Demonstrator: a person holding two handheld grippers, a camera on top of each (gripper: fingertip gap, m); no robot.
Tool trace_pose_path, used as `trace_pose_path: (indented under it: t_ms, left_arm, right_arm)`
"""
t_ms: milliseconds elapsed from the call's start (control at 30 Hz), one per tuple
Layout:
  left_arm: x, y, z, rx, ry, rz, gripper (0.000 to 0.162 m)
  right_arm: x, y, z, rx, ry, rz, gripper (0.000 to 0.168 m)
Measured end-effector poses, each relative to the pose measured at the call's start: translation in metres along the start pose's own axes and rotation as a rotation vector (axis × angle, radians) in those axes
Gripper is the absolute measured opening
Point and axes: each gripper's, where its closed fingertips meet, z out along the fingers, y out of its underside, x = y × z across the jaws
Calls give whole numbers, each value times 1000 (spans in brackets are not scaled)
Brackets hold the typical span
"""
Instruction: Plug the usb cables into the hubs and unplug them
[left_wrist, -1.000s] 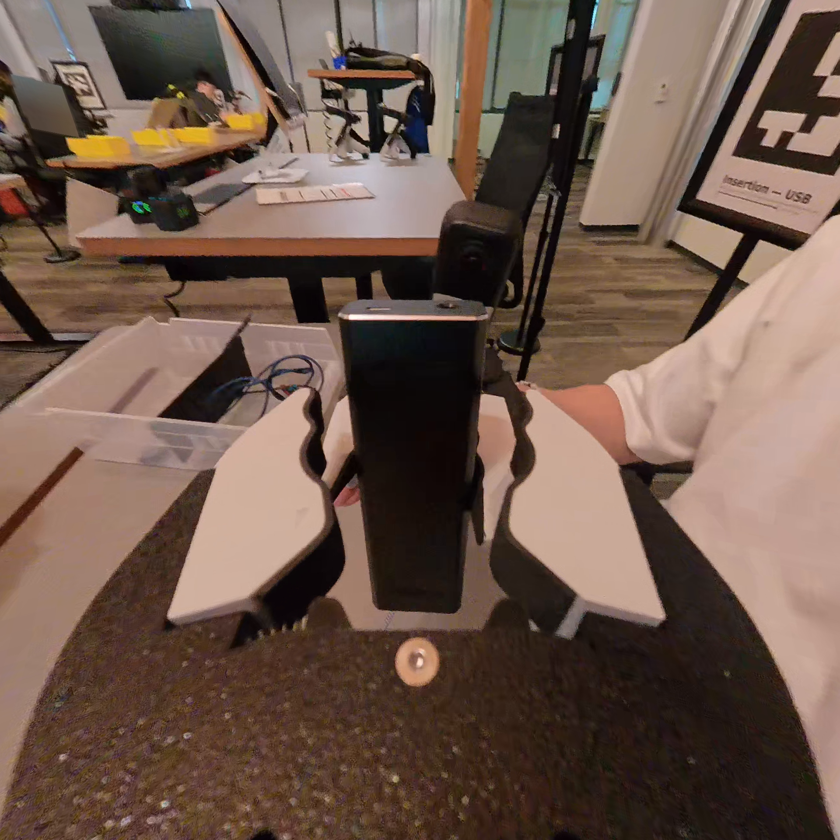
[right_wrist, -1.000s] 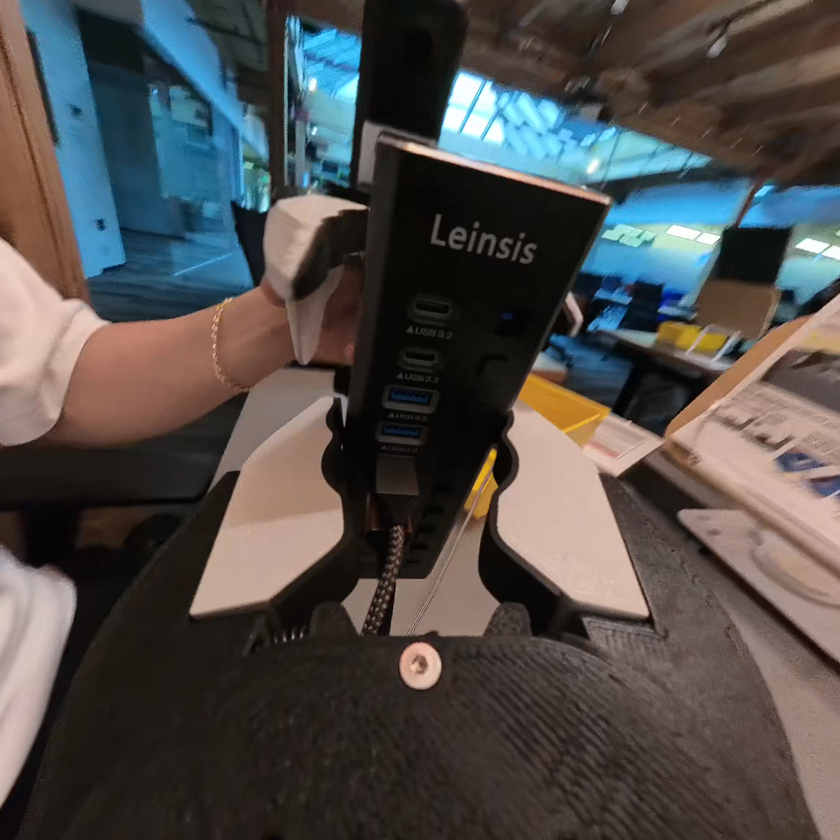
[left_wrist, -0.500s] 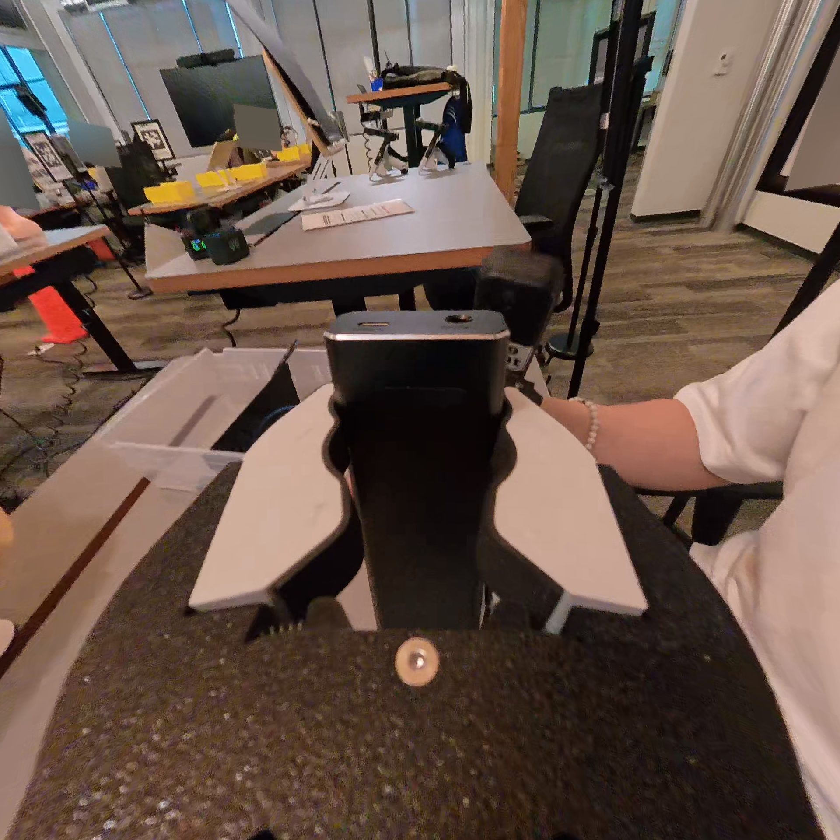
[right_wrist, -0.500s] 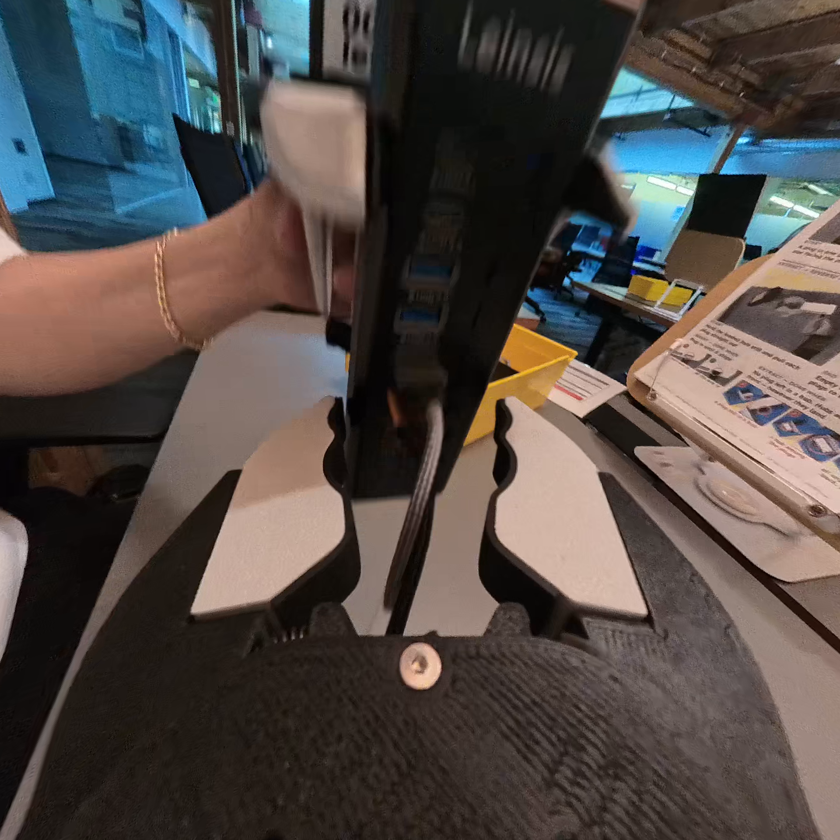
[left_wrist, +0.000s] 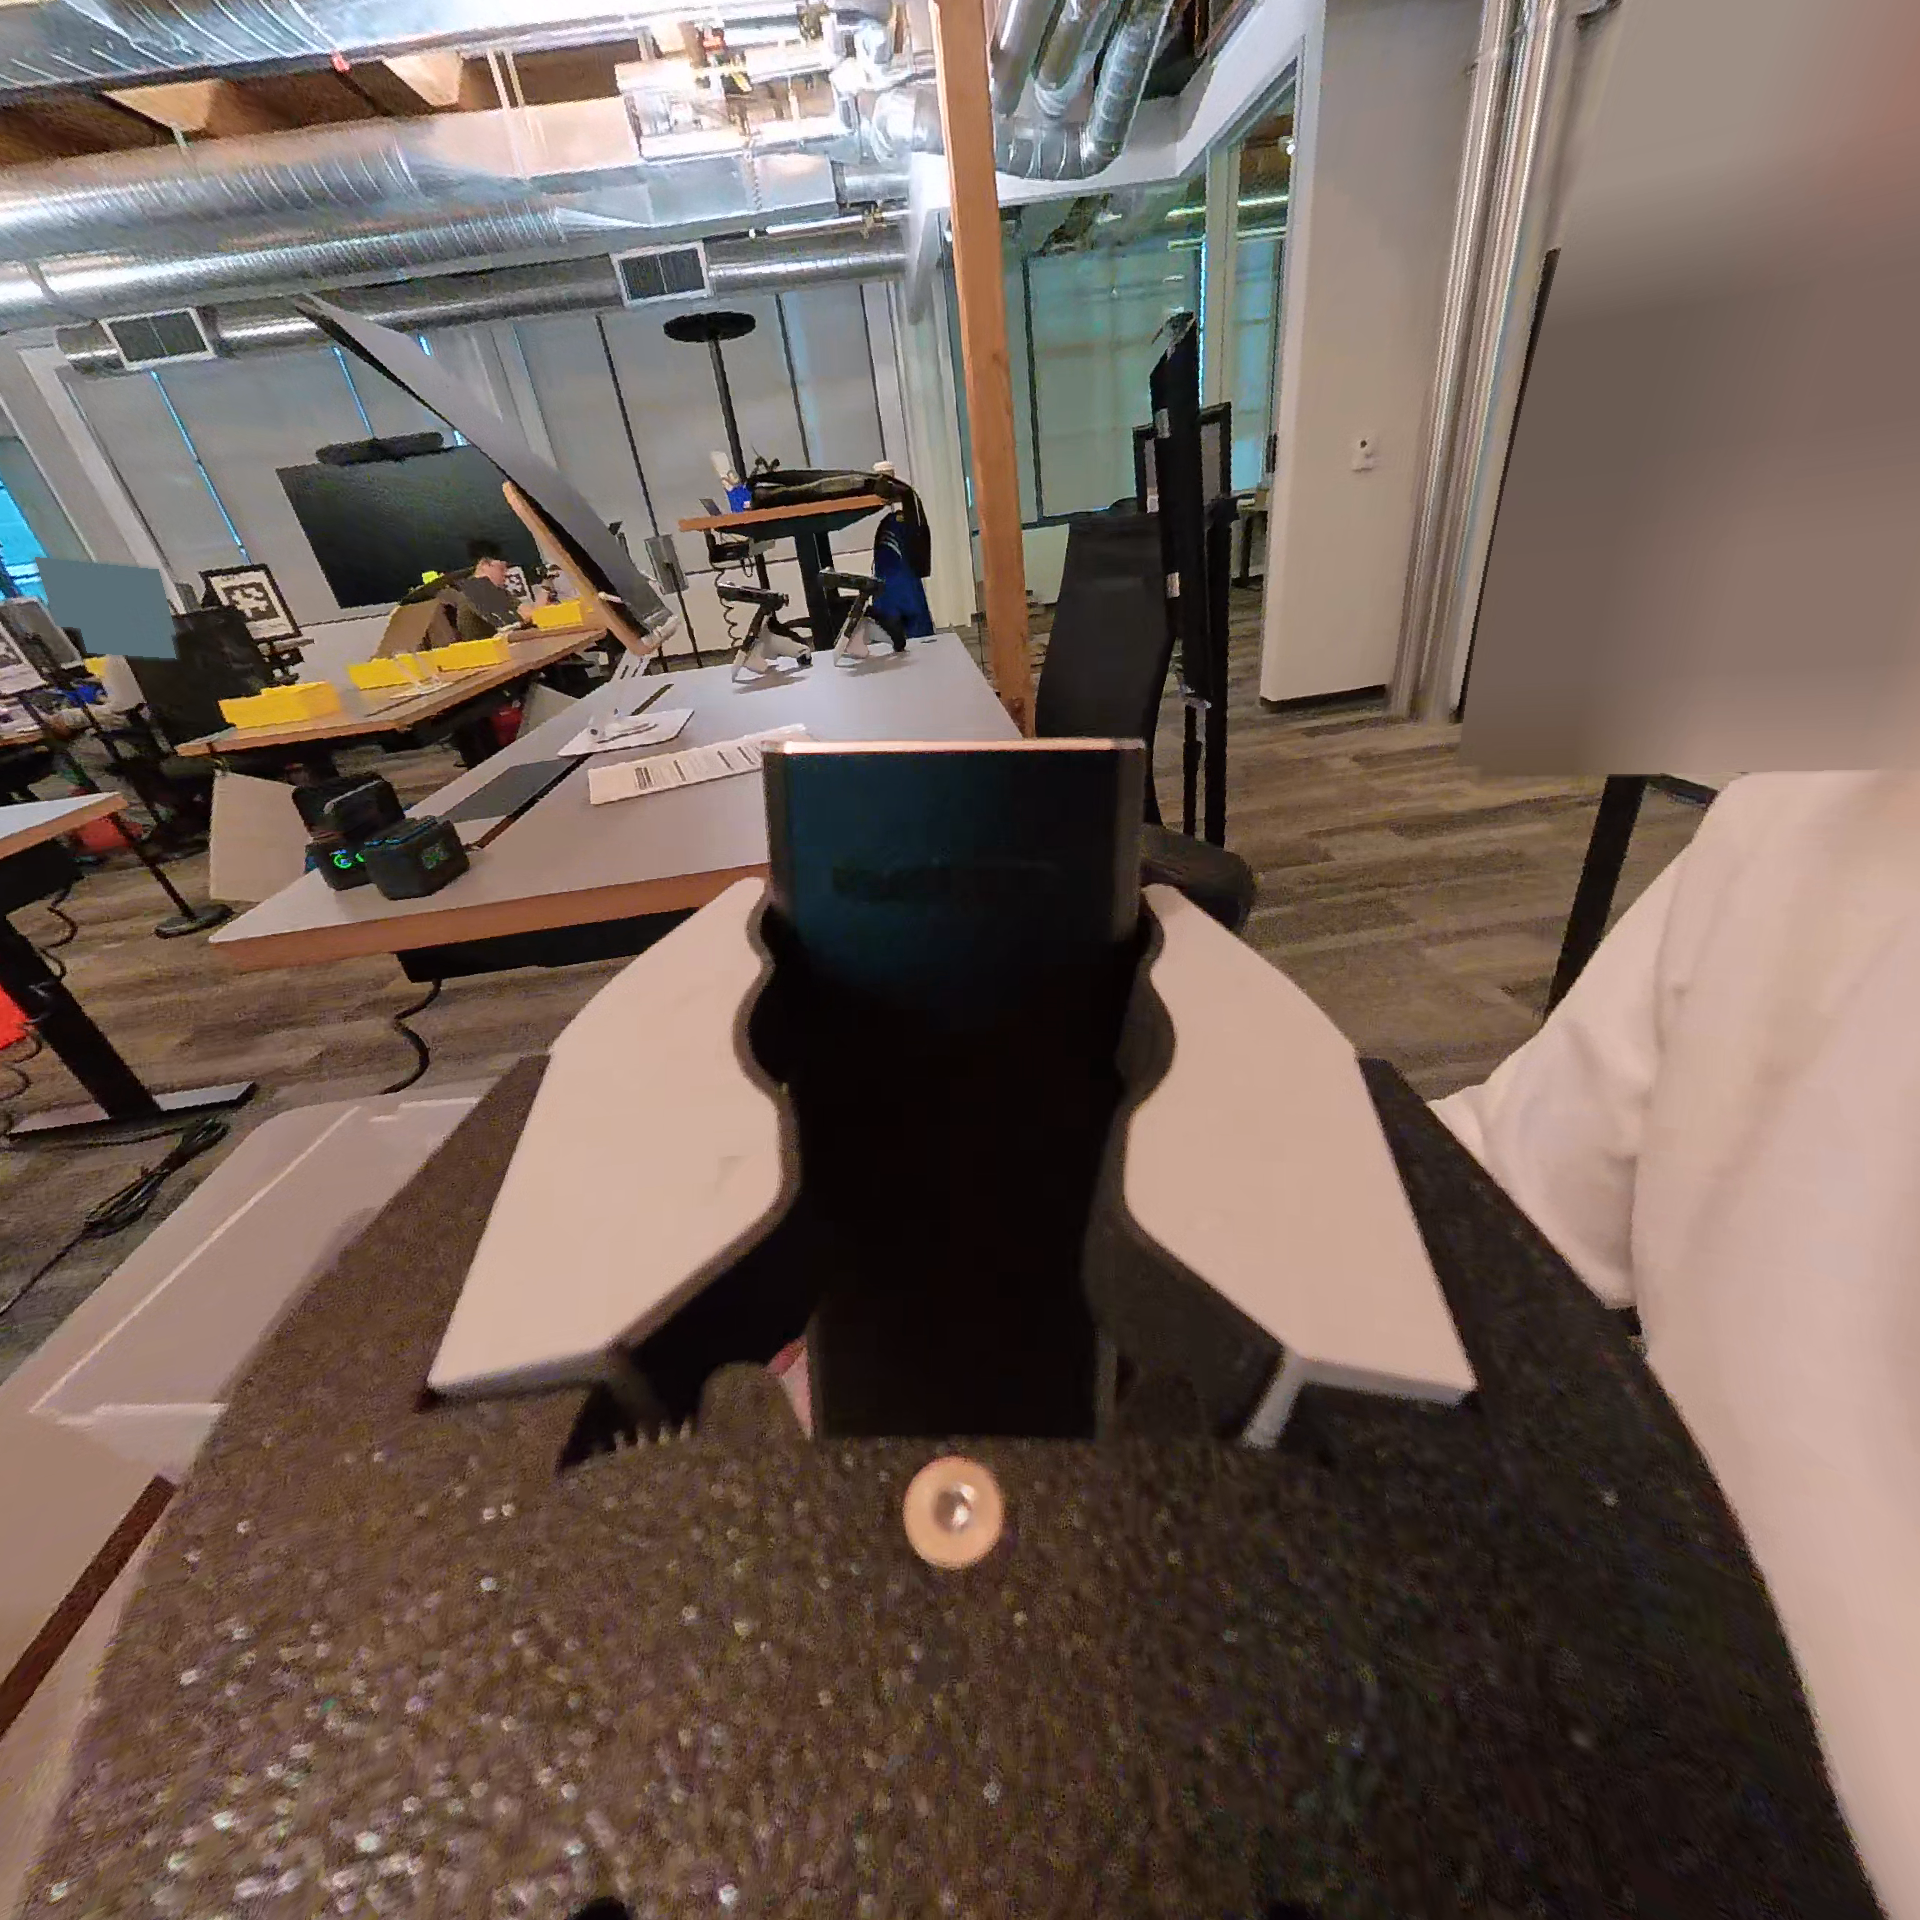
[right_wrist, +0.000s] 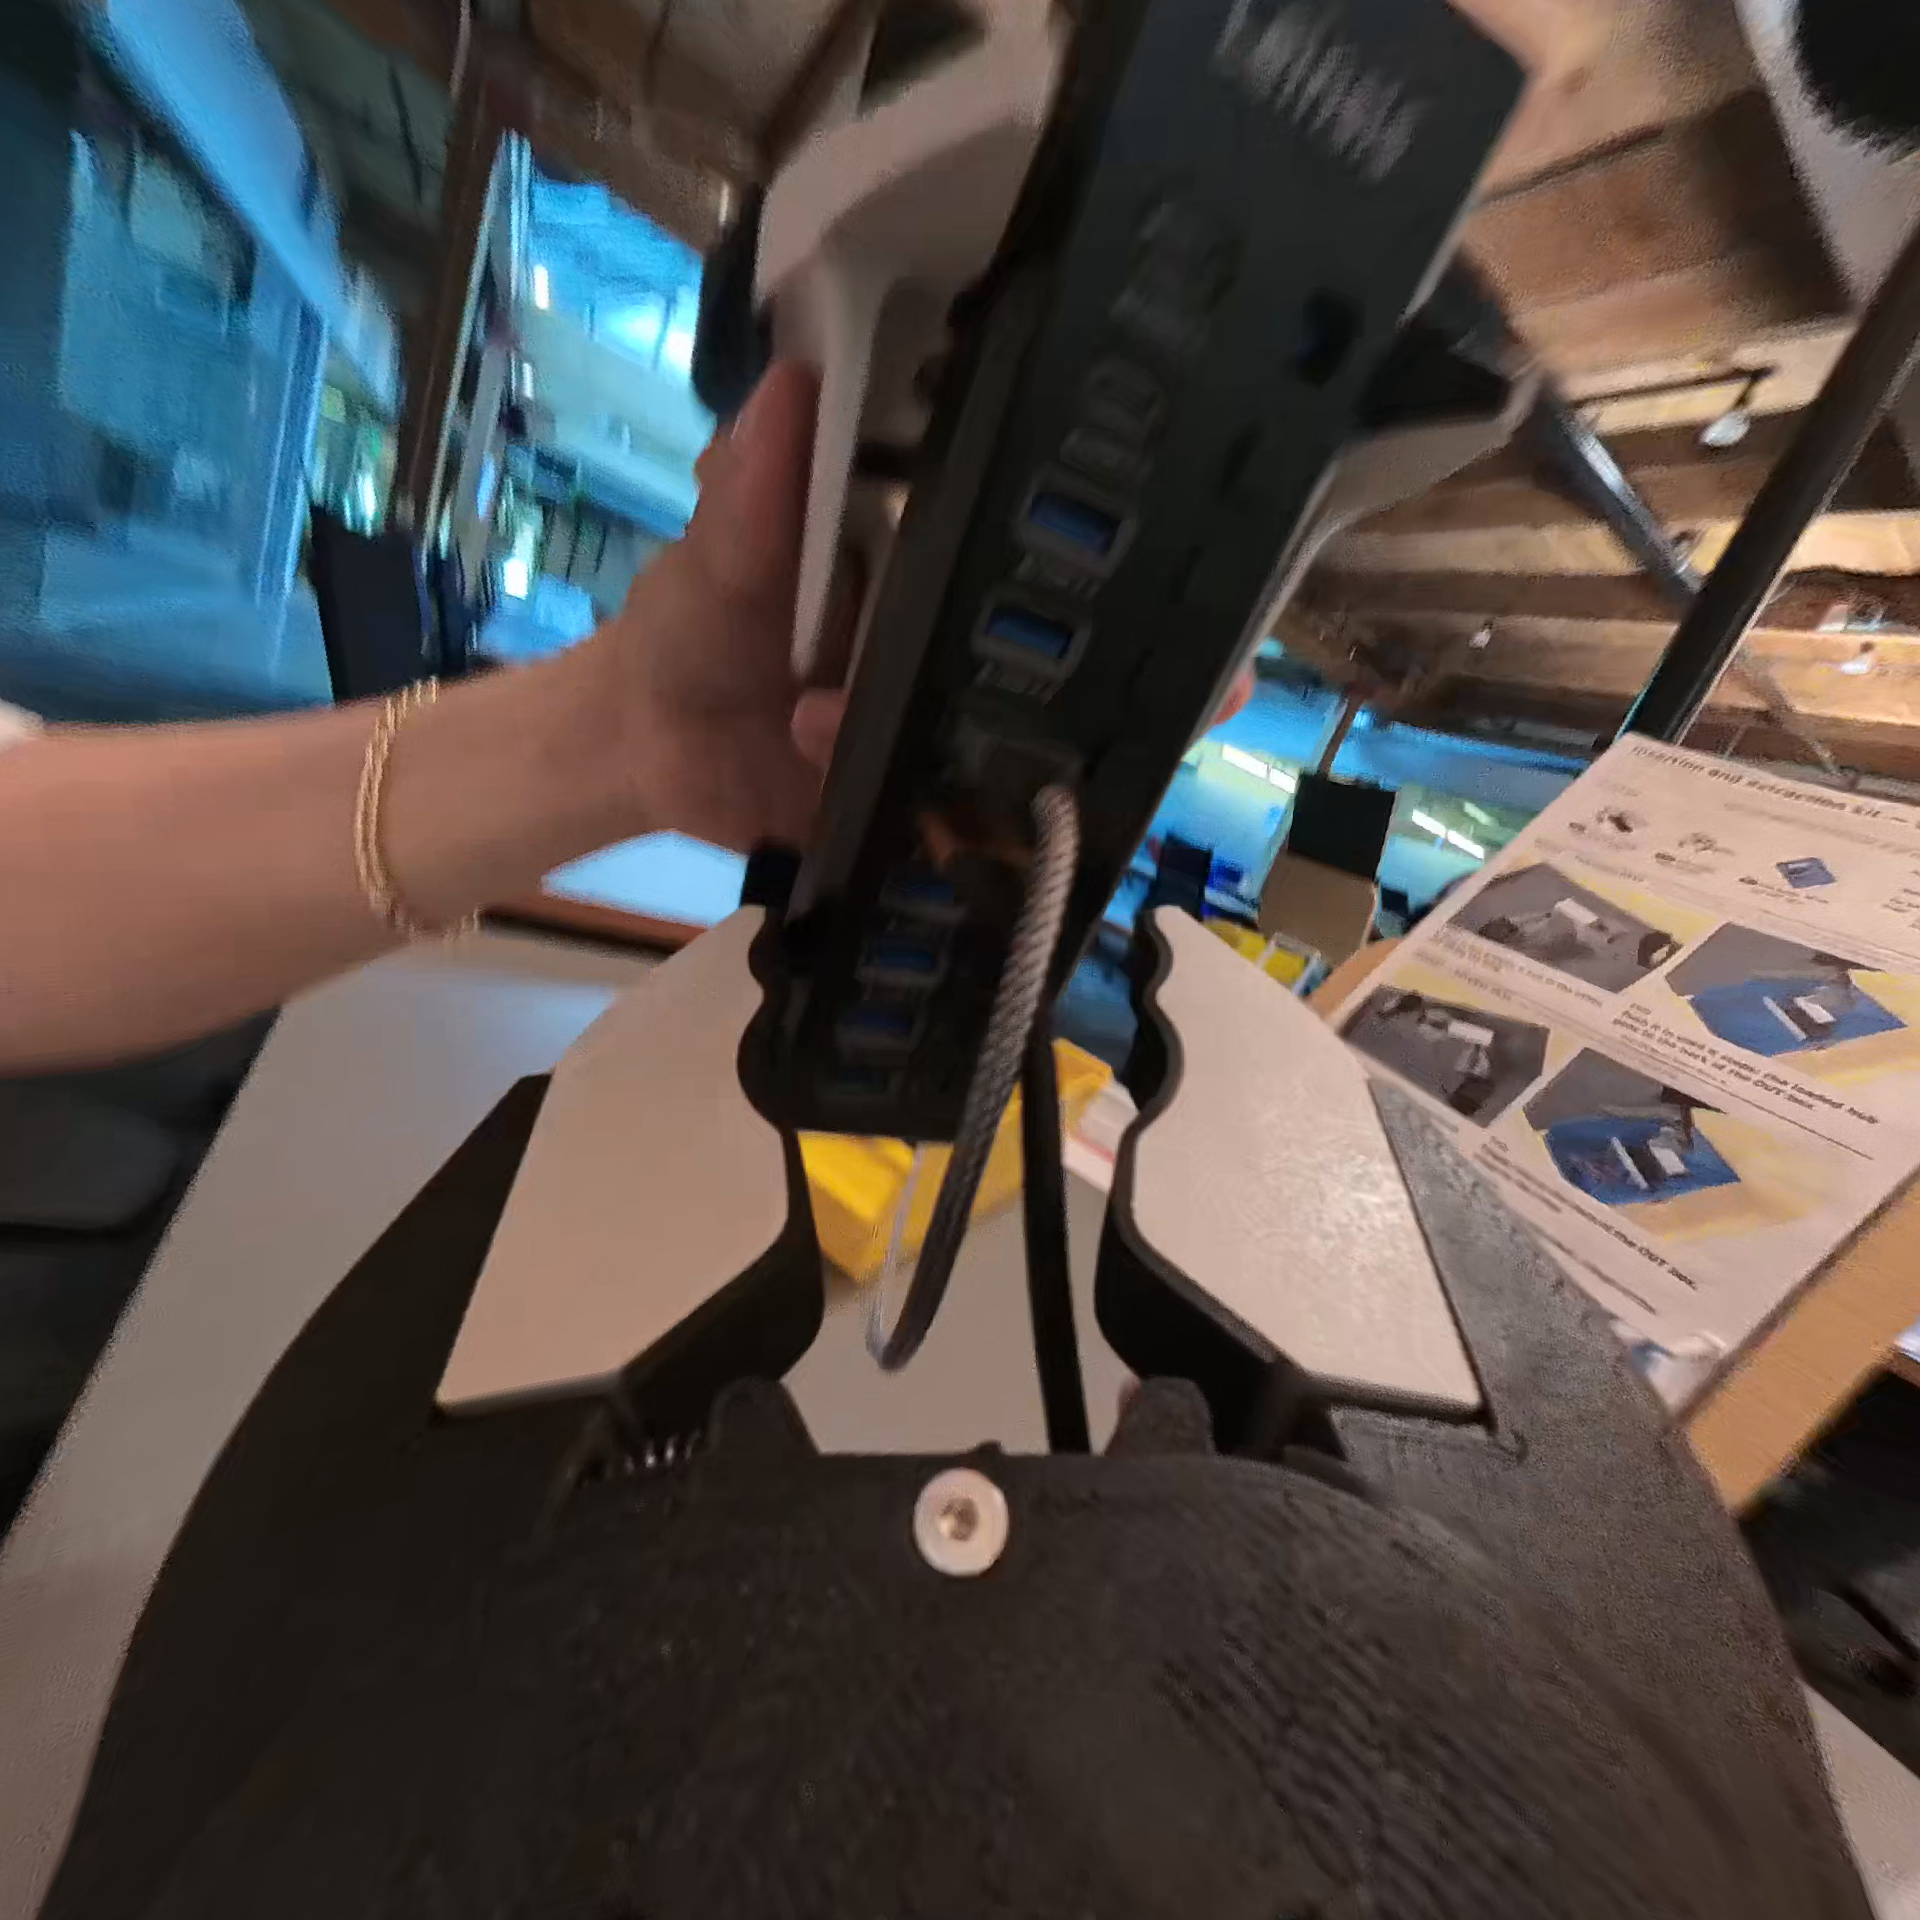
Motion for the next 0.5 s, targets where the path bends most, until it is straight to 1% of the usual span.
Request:
trace_pose_path:
  t_ms: [33,100,200,300,333,367,500]
  left_arm:
    - [-1,2,1,5,-4,-13,60]
    - [-2,6,3,6,-10,-30,60]
    - [-1,13,5,-23,-9,-19,60]
    - [4,19,8,-53,6,-3,60]
    - [5,22,10,-72,7,12,60]
    - [6,25,11,-92,11,22,60]
    - [7,31,6,-141,2,54,60]
  right_arm:
    - [0,-5,0,46,-8,50,60]
    - [-2,-1,3,63,-27,117,58]
    - [-3,5,6,56,-18,90,60]
    - [-3,15,11,20,4,93,77]
    - [-5,16,12,23,-7,92,74]
    - [-10,18,13,20,-33,85,66]
    - [-11,27,14,-70,-48,71,65]
